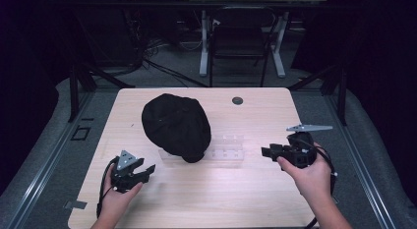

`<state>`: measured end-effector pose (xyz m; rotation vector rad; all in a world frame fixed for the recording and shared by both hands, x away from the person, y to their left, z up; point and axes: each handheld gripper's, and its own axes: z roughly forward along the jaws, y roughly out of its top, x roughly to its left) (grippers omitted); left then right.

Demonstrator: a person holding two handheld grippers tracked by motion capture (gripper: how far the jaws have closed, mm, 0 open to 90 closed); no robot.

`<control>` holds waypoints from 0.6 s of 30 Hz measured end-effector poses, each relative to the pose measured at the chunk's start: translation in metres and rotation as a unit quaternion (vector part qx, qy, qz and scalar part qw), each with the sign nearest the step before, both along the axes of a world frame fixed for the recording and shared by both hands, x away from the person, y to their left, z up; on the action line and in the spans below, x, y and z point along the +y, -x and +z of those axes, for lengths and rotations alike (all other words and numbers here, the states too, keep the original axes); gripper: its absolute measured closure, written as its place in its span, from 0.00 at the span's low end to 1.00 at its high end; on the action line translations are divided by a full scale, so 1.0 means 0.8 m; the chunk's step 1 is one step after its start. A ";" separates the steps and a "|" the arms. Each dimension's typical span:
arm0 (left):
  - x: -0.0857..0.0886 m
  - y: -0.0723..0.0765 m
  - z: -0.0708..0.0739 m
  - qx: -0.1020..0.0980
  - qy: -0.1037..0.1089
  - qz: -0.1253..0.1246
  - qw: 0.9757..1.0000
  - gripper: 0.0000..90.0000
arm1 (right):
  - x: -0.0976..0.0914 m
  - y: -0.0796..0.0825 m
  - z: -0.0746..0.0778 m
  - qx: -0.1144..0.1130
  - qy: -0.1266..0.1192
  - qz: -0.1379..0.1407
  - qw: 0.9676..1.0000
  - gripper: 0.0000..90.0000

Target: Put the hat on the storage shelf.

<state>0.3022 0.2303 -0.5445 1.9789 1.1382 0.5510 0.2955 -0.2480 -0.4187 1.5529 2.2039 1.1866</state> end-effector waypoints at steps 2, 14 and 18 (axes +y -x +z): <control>-0.002 0.000 -0.001 0.000 -0.005 -0.001 1.000 0.52 | -0.002 0.004 -0.011 -0.005 0.006 -0.005 1.000 0.64; -0.005 -0.001 -0.006 0.002 -0.015 -0.009 1.000 0.52 | -0.012 0.020 -0.067 -0.029 0.045 -0.034 0.998 0.62; -0.007 0.000 -0.006 0.002 -0.016 -0.010 1.000 0.52 | -0.012 0.024 -0.084 -0.032 0.048 -0.041 0.997 0.62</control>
